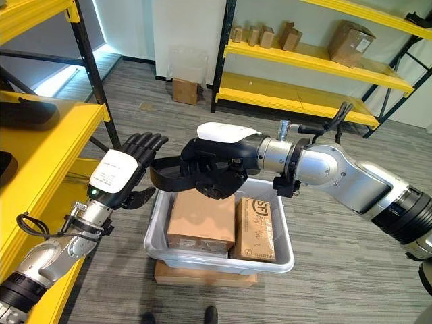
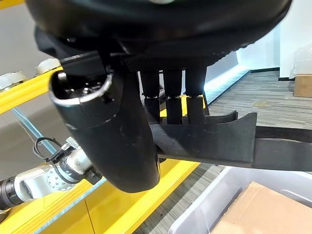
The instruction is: Move parts from the plastic box to the shelf.
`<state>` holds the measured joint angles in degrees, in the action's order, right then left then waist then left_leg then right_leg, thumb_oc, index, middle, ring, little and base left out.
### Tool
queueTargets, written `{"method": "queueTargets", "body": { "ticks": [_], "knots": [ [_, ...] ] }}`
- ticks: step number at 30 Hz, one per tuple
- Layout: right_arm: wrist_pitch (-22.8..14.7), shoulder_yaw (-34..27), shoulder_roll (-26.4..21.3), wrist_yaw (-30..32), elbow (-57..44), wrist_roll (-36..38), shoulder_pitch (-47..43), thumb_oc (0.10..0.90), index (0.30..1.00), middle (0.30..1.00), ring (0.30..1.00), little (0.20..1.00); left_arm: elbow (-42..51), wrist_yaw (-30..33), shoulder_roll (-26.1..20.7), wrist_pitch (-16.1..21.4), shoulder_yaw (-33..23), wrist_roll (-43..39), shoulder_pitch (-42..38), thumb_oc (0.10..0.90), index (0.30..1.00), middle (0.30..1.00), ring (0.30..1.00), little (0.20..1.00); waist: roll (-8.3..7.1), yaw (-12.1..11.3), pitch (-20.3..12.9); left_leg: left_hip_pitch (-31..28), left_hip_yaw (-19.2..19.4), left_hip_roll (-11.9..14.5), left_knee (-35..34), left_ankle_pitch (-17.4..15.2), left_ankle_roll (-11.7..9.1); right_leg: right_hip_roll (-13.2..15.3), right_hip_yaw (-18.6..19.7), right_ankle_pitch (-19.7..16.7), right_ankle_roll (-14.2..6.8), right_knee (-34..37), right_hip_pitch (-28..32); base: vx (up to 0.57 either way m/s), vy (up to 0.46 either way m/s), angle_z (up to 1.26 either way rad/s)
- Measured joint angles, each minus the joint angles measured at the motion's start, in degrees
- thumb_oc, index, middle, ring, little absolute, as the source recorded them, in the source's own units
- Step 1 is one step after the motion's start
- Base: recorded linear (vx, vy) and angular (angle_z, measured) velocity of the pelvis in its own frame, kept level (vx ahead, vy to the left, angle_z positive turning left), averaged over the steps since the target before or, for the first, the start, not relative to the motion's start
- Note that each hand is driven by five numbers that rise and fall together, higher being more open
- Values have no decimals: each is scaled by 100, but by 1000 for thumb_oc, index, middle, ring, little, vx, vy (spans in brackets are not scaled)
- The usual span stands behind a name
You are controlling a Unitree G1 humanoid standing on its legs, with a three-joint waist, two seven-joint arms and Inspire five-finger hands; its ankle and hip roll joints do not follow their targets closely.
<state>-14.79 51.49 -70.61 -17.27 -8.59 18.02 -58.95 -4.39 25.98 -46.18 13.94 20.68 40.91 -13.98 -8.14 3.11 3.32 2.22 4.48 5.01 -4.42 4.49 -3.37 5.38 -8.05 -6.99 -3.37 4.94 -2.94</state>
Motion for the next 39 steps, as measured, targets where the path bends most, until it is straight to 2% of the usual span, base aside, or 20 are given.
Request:
{"method": "queueTargets", "body": {
  "ticks": [8,23,27,39],
  "knots": [
    [4,0,-10,0,3,2,0,400,300,300,300,300,-4,-41,-233,-29,181,15,-221,900,1000,1000,1000,1000,-1,1,0,0,4,0,0,1,0,0,3,1,-1,-1,-1,0,0,0],
    [0,-6,-77,26,3,19,-1,400,300,300,300,300,683,-52,-261,33,239,49,-293,900,1000,1000,1000,1000,-27,6,-14,4,2,0,-1,0,0,-1,4,9,-12,-1,-3,0,0,0],
    [1,-5,-119,26,3,19,-1,400,300,300,300,300,719,-49,-262,146,324,48,-293,900,1000,1000,1000,1000,-42,7,-19,5,1,0,-2,-1,0,-1,4,9,-12,-2,-3,0,0,0],
    [1,-5,-139,26,2,18,-1,400,300,300,300,300,760,-49,-245,155,460,24,-336,900,1000,1000,1000,1000,-59,15,-19,6,0,0,-2,-1,-1,-2,4,10,-13,-2,-3,0,0,0]
  ]
}}
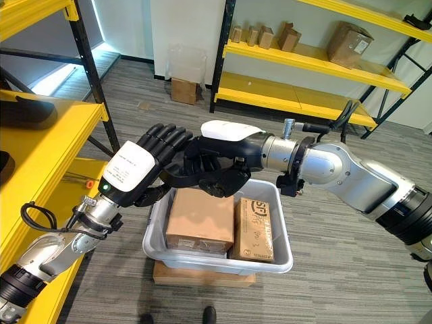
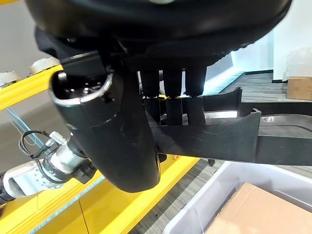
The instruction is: Move parts from the plastic box to the shelf.
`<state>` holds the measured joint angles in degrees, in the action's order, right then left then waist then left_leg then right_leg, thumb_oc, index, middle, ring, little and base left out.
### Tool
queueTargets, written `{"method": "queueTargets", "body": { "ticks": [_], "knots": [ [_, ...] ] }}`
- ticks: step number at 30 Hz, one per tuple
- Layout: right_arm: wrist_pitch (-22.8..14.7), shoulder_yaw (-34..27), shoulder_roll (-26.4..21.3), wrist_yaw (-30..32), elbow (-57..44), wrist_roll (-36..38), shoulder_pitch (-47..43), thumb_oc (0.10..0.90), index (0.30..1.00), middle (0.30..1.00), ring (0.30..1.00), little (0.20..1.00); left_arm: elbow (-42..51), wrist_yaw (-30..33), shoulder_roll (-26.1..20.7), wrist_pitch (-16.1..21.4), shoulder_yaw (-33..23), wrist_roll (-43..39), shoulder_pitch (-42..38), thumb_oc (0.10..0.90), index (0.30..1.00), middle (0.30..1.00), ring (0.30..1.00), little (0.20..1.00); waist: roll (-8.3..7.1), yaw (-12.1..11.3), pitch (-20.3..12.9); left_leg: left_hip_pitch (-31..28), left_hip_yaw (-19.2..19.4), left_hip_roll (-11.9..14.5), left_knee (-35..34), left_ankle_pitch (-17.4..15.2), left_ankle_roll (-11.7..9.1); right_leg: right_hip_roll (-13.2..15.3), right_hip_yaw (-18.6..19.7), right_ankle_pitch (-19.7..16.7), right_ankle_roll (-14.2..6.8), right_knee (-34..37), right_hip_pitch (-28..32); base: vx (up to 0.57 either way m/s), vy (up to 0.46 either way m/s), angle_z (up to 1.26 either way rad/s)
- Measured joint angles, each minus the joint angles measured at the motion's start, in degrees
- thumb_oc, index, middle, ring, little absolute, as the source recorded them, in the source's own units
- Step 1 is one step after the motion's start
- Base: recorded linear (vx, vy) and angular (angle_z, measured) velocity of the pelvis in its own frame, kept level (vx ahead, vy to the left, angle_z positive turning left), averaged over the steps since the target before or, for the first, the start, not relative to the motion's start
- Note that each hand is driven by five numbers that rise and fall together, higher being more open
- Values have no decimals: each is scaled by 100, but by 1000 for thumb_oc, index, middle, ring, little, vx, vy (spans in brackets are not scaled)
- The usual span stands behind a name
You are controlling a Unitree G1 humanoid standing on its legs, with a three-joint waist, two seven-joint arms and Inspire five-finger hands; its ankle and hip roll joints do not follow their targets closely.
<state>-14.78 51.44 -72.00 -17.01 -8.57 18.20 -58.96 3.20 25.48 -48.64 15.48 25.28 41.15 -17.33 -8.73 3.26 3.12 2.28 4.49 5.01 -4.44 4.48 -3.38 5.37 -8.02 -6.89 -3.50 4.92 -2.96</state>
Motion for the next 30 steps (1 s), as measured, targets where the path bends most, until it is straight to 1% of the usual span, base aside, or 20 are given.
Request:
{"method": "queueTargets", "body": {
  "ticks": [8,12,19,20,21,22,23,26,30],
  "knots": [
    [3,2,-36,0,26,-2,0,400,300,300,300,300,-30,-3,-12,-2,198,-13,-131,900,1000,1000,1000,1000,0,44,0,-1,2,0,0,0,0,0,2,1,-1,0,0,0,0,0],
    [17,3,-38,0,45,-3,0,400,300,300,300,300,-96,-7,-15,-4,276,-13,-223,900,1000,1000,1000,1000,0,117,0,-3,4,0,0,0,0,0,4,1,-1,0,0,0,0,0],
    [29,12,-50,0,62,-6,0,400,300,300,300,300,-99,-119,-69,-11,446,-15,-451,900,1000,1000,1000,1000,2,137,-1,-17,27,0,1,0,0,-1,33,0,-1,0,0,0,1,-1],
    [30,12,-51,0,62,-6,0,400,300,300,300,300,-99,-119,-80,-12,455,-15,-454,622,610,610,610,610,2,138,-1,-22,37,0,1,0,0,-1,45,0,-1,0,-1,2,2,-5],
    [29,15,-51,0,62,-6,0,400,300,300,300,300,-99,-119,-97,-12,469,-16,-454,592,569,569,569,569,2,137,-2,-25,50,0,1,-1,1,-1,54,0,-1,0,-2,2,2,-5],
    [29,22,-49,0,62,-6,0,400,300,300,300,300,-99,-120,-118,-12,482,-16,-454,441,358,358,358,358,3,137,-2,-28,61,1,1,-2,2,-1,62,0,-1,0,-4,1,4,-5],
    [30,29,-49,0,62,-7,0,400,300,300,300,300,-99,-123,-138,-12,491,-16,-454,400,300,300,300,300,4,138,-2,-31,67,0,1,-2,3,-1,68,0,-1,0,-5,1,7,-3],
    [30,64,-41,0,66,-7,0,400,300,300,300,300,-110,-124,-160,-13,545,-16,-476,400,300,300,300,300,6,141,-3,-32,71,0,1,-3,3,-1,70,0,0,0,-7,0,0,0],
    [35,198,-6,0,240,-11,0,400,300,300,300,300,-153,-159,-174,-3,829,-9,-666,400,300,300,300,300,8,131,-5,-30,72,0,1,-3,3,-1,72,-1,0,1,-8,0,0,0]
  ]
}}
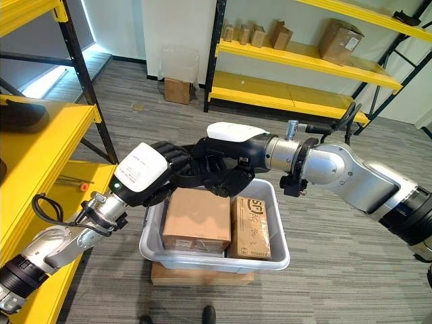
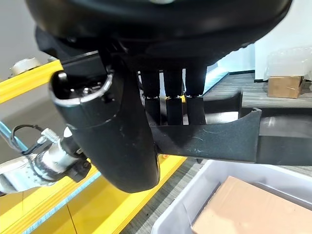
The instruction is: Move parts from the plastic box to the shelf.
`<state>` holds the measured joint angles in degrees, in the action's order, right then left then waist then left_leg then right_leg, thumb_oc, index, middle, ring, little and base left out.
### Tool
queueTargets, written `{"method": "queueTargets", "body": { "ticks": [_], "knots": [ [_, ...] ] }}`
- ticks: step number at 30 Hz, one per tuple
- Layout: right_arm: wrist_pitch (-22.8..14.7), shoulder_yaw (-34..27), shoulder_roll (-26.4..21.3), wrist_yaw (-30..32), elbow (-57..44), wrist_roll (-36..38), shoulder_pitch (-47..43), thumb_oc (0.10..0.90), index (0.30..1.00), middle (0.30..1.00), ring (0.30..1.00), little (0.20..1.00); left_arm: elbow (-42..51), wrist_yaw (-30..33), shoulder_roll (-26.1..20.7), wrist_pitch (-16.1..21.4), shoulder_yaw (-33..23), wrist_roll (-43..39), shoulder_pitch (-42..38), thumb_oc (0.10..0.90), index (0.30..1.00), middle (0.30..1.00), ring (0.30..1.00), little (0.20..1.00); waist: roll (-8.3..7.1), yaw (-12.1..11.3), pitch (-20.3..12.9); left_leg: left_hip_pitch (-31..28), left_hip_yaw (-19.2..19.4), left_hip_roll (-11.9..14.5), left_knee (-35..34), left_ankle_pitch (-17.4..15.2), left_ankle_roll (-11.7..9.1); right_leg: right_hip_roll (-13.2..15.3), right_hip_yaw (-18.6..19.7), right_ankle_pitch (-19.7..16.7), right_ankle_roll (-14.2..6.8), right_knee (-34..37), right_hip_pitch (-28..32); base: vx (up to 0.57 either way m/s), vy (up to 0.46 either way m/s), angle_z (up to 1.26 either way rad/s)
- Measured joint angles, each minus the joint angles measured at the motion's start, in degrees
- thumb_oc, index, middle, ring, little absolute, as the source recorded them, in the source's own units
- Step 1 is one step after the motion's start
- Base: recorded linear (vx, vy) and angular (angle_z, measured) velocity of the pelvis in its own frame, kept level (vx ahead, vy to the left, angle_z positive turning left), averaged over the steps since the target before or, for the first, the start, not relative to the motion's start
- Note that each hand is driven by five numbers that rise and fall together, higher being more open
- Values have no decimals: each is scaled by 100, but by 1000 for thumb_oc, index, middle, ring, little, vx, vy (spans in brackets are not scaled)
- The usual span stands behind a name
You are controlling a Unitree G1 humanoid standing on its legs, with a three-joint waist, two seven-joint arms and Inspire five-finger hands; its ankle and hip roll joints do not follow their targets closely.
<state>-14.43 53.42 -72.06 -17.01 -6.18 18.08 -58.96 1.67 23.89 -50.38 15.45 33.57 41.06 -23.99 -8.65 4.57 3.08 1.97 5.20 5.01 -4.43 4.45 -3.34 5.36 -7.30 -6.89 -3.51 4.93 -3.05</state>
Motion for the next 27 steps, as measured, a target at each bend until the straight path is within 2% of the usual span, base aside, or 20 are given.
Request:
{"method": "queueTargets", "body": {
  "ticks": [19,20,27],
  "knots": [
    [35,21,37,2,16,-9,0,400,300,300,300,300,-6,-101,-17,51,18,28,-23,400,300,300,300,300,34,3,-18,1,25,1,0,-2,3,-1,29,-1,1,0,-16,0,0,0],
    [37,21,54,2,16,-9,0,900,1000,1000,1000,1000,-7,-101,-17,51,17,28,-23,400,300,300,300,300,52,2,-27,1,25,1,0,-3,5,0,29,-1,1,0,-16,0,0,0],
    [32,0,266,174,5,19,-48,900,1000,1000,1000,1000,-126,-263,18,83,42,-1,7,400,300,300,300,300,121,18,-63,-7,39,1,-1,-4,6,-2,47,-2,2,0,-17,0,0,0]
  ]
}}
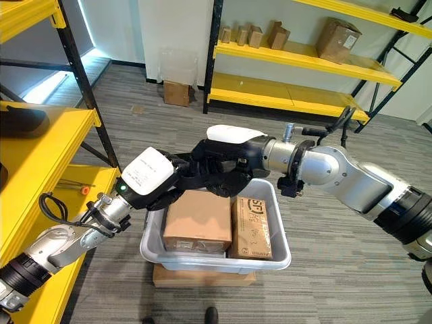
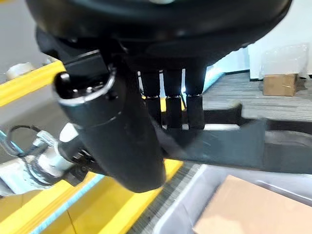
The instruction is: Move parts from the plastic box to the shelf.
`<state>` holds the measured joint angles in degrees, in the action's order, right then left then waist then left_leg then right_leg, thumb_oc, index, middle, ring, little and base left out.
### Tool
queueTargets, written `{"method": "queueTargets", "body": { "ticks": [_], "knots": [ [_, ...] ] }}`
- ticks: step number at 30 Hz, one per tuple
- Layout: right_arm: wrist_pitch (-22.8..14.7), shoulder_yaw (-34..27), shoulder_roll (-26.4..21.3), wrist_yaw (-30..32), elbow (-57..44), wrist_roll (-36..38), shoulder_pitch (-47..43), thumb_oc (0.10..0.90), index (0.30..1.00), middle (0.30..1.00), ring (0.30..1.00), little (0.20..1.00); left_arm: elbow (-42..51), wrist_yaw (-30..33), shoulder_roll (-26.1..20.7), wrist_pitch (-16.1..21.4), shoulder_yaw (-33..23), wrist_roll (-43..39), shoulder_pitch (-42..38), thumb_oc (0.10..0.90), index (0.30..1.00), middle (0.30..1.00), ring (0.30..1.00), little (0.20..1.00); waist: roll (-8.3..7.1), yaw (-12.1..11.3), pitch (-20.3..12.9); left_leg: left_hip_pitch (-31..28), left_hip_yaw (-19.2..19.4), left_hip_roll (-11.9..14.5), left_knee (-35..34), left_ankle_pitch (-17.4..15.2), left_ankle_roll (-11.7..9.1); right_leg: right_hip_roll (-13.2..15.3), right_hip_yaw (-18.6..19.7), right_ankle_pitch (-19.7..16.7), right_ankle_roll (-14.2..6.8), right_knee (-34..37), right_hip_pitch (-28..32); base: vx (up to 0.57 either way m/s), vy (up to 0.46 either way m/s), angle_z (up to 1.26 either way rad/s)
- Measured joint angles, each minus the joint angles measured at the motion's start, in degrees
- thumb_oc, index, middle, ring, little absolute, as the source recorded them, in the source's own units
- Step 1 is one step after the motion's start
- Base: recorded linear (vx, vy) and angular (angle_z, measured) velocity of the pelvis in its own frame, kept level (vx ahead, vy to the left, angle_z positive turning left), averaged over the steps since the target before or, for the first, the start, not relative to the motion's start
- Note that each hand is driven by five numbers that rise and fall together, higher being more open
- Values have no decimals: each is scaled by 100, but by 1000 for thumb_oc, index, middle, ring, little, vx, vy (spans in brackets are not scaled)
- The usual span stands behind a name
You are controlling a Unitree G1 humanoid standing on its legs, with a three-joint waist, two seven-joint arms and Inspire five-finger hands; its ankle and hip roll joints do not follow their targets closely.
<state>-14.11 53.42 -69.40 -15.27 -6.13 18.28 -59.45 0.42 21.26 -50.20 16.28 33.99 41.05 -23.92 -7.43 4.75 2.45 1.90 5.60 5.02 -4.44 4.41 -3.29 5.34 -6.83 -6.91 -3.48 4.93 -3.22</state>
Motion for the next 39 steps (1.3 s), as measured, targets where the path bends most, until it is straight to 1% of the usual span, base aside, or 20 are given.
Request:
{"method": "queueTargets", "body": {
  "ticks": [4,6,8,10,15,18,21,23,24,25,26,28,29,30,31,32,34,37,38,39],
  "knots": [
    [-211,-373,577,317,-320,321,-262,900,1000,1000,1000,1000,-177,-356,63,23,363,162,108,400,300,300,300,300,67,75,-15,-4,14,0,-1,-2,3,1,8,0,-1,0,-3,0,0,0],
    [-474,-764,818,415,-651,444,-463,900,1000,1000,1000,1000,-345,-533,203,129,495,262,334,400,300,300,300,300,74,111,-14,-6,18,4,-1,-3,3,-3,9,0,-1,0,-5,0,0,0],
    [-733,-1096,857,559,-940,446,-670,900,1000,1000,1000,1000,-507,-576,226,171,603,263,592,400,300,300,300,300,73,120,-15,-10,28,2,-3,-4,6,-2,15,0,-1,0,-6,0,0,0],
    [-849,-1296,852,585,-1063,446,-703,900,1000,1000,1000,1000,-662,-576,217,151,615,262,739,400,300,300,300,300,69,118,-18,-16,26,2,-3,-4,5,0,18,-2,0,0,2,0,0,0],
    [-825,-1374,800,580,-1240,444,-679,900,1000,1000,1000,1000,-849,-576,168,30,525,256,823,400,300,300,300,300,68,121,-19,-76,32,2,-7,-2,2,0,26,-5,3,3,51,-1,1,-1],
    [-833,-1432,631,563,-1431,445,-585,900,1000,1000,1000,1000,-849,-570,209,25,223,240,1059,400,300,300,300,300,68,138,-19,-80,36,3,-7,-3,1,0,29,-4,2,2,51,0,0,0],
    [-857,-1790,390,508,-1620,448,-123,900,1000,1000,1000,1000,-888,-567,209,-10,-127,226,1360,400,300,300,300,300,77,166,-21,-87,53,2,-5,-5,5,1,42,-4,2,2,45,0,0,0],
    [-924,-2430,383,455,-1736,493,606,900,1000,1000,1000,1000,-894,-557,299,7,-509,178,1631,400,300,300,300,300,74,171,-26,-89,63,0,-7,-10,11,2,52,-3,1,2,45,-2,-8,-4],
    [-921,-2781,375,441,-1768,621,1043,900,1000,1000,1000,1000,-910,-553,337,-102,-734,61,1785,400,300,300,300,300,93,150,-32,-97,105,-3,-7,-21,17,2,92,-3,1,2,35,-3,-22,-10],
    [-924,-3320,408,406,-1829,665,1699,900,1000,1000,1000,1000,-919,-535,373,-126,-982,-32,1933,400,300,300,300,300,128,164,-44,-100,127,2,-7,-24,18,2,105,1,-6,1,26,-2,-16,-12],
    [-937,-3550,431,389,-1896,668,2007,900,1000,1000,1000,1000,-918,-519,455,-135,-1179,-49,2067,400,300,300,300,300,145,160,-58,-104,141,-3,-8,-34,23,5,121,1,-5,2,26,-9,-23,-8],
    [-873,-3643,443,351,-1821,663,2246,900,1000,1000,1000,1000,-929,-497,426,-228,-1237,-117,2122,400,300,300,300,300,224,169,-73,-114,169,-3,-7,-43,23,4,155,3,-8,-1,18,-15,-29,-8],
    [-831,-4231,711,247,-1895,648,2816,900,1000,1000,1000,1000,-863,-515,531,-169,-1486,-209,2275,400,300,300,300,300,206,175,-99,-103,179,5,-9,-48,28,-2,163,11,-13,2,-2,-8,-23,-6],
    [-865,-4789,1147,262,-2004,681,3450,900,1000,1000,1000,1000,-801,-460,814,-79,-1917,-350,2577,400,300,300,300,300,210,181,-102,-110,188,3,-8,-49,29,-3,168,10,-13,5,0,-5,-21,-5],
    [-856,-4915,1313,339,-1966,793,3673,900,1000,1000,1000,1000,-805,-375,1018,-135,-2090,-575,2727,400,300,300,300,300,264,221,-108,-111,203,-12,-9,-53,35,10,184,9,-16,7,-5,1,-18,-5],
    [-737,-5002,1291,314,-1879,781,3835,900,1000,1000,1000,1000,-806,-378,1152,-222,-2318,-726,2860,400,300,300,300,300,346,226,-108,-113,214,-22,-10,-58,41,20,193,11,-20,6,-7,0,-24,-5],
    [-639,-5033,1295,301,-1767,777,4034,900,1000,1000,1000,1000,-804,-388,1155,-260,-2548,-903,2972,400,300,300,300,300,400,255,-104,-114,215,-5,-12,-57,37,3,194,12,-21,6,-9,-2,-30,-2],
    [-494,-5252,1551,263,-1759,767,4601,900,1000,1000,1000,1000,-679,-404,1356,-276,-2952,-1159,3167,400,300,300,300,300,452,251,-101,-112,225,8,-13,-65,31,-8,209,36,-43,41,-18,0,0,0],
    [-494,-5252,1551,263,-1759,767,4601,900,1000,1000,1000,1000,-679,-404,1356,-276,-2952,-1159,3167,400,300,300,300,300,452,251,-101,-112,225,8,-13,-65,31,-8,209,36,-43,41,-18,-11,-24,-4],
    [-418,-5330,1642,247,-1758,740,4829,900,1000,1000,1000,1000,-524,-425,1418,-277,-3158,-1181,3305,400,300,300,300,300,480,246,-105,-116,238,7,-19,-80,41,-6,222,48,-62,41,-19,-8,-25,-3]
  ]
}}
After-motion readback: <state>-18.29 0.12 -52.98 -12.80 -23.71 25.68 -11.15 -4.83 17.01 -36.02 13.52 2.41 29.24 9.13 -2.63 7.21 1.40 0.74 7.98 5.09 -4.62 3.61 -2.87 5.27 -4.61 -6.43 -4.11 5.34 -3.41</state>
